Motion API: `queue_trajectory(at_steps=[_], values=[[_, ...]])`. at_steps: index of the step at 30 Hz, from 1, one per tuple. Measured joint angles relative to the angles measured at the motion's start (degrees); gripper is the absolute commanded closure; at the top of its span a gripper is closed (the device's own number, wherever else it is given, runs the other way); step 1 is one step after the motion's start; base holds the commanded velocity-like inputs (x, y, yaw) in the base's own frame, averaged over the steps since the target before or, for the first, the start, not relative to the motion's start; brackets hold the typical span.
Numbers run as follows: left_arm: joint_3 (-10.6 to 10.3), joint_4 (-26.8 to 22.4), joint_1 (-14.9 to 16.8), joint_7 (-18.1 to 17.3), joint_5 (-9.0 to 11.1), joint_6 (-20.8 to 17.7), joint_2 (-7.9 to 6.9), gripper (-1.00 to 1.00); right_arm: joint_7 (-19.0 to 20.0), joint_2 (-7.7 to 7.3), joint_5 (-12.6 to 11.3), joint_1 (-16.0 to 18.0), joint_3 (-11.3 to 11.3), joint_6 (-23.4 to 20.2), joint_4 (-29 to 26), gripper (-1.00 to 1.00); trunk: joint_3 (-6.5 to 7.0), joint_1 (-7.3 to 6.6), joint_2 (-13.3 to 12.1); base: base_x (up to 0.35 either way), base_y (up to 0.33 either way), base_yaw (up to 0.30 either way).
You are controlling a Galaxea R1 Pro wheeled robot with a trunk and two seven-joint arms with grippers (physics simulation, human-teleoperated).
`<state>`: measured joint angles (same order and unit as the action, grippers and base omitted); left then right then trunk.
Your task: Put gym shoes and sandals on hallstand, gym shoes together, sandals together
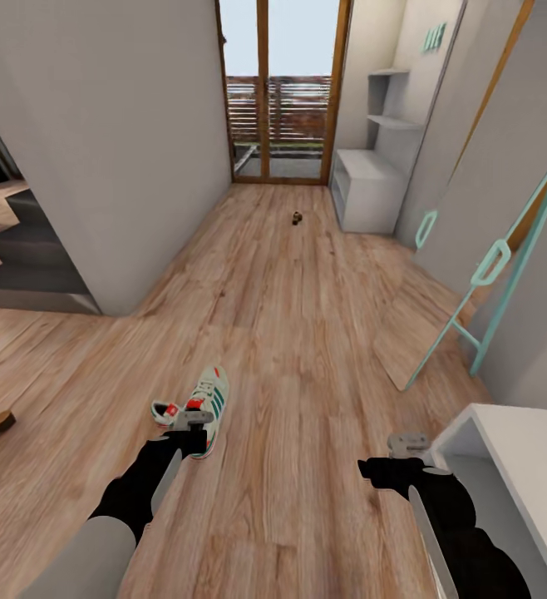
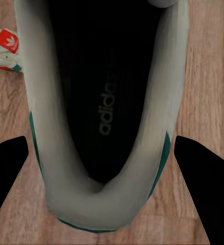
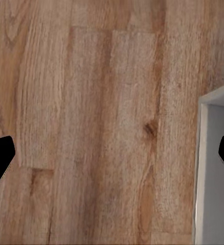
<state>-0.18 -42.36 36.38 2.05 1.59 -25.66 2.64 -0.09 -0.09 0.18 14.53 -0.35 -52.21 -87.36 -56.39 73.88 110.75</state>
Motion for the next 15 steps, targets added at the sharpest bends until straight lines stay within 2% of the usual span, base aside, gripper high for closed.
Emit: queue_trajectory(at_steps=[9,15], values=[[0.00,0.02,0.00,-0.04,-0.01,0.00,0.00,1.00,0.00,0.00,0.00,-0.01,0.00,0.00,0.04,-1.00,0.00,0.00,0.00,0.334,-0.006,-0.002],[0.00,0.01,0.00,-0.02,-0.01,0.01,0.00,1.00,0.00,0.00,0.00,-0.02,0.00,0.00,0.01,-1.00,0.00,0.00,0.00,0.321,-0.111,0.000]])
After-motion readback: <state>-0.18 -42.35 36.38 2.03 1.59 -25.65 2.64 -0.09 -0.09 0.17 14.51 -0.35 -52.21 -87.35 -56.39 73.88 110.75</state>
